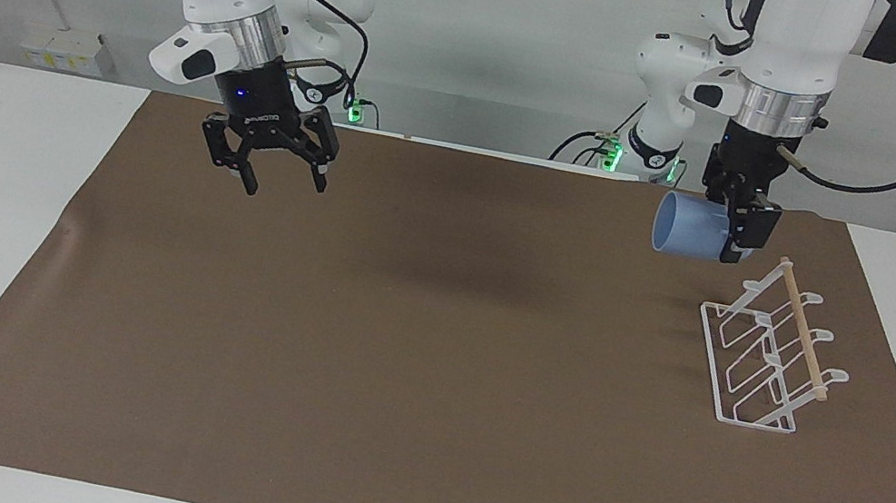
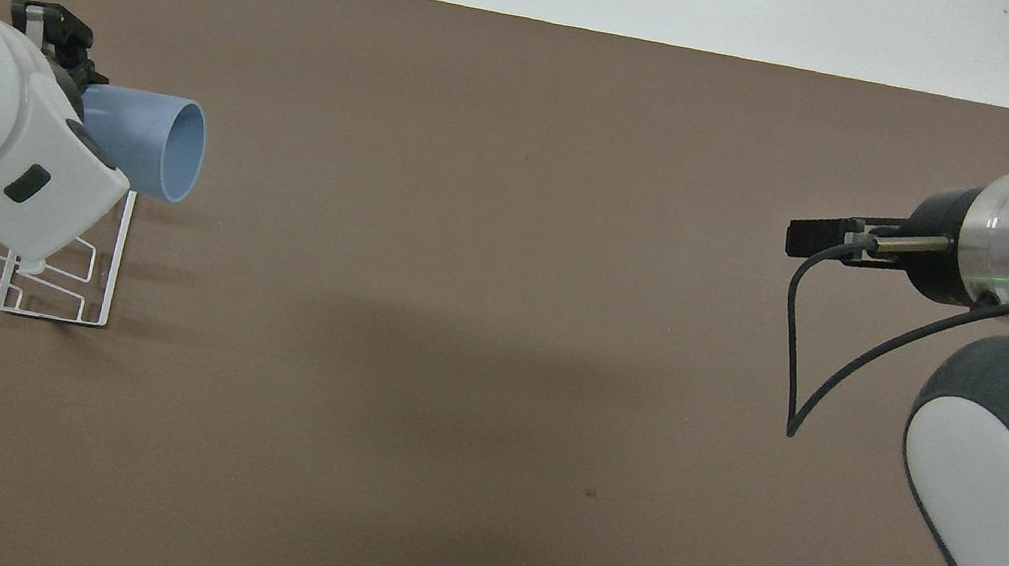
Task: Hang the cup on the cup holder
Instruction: 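Open the right gripper and withdraw it while the left gripper pulls back, then lower the cup onto the wire rack's hook with the left gripper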
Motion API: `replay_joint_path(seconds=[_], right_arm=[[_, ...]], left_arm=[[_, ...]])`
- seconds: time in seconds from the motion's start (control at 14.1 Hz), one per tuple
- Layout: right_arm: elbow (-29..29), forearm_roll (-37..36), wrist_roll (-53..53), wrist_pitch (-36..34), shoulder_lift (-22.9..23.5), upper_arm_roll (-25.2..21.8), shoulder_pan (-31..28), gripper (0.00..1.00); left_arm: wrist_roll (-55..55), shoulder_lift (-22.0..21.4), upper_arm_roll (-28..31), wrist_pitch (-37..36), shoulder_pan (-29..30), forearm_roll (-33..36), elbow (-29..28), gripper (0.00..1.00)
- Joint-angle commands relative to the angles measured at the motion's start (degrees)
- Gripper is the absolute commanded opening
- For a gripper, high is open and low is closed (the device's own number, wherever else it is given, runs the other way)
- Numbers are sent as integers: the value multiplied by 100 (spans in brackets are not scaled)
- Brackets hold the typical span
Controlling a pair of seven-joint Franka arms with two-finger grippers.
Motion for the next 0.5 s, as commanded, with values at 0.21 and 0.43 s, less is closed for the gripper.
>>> replay_joint_path(seconds=[0.21, 0.43], right_arm=[[-110, -581, -490, -686, -130, -642, 15, 95], [-189, -581, -490, -801, -183, -722, 24, 96]], left_arm=[[-286, 573, -29, 233, 130, 1539, -112, 0], [-375, 776, -29, 233, 130, 2347, -76, 0]])
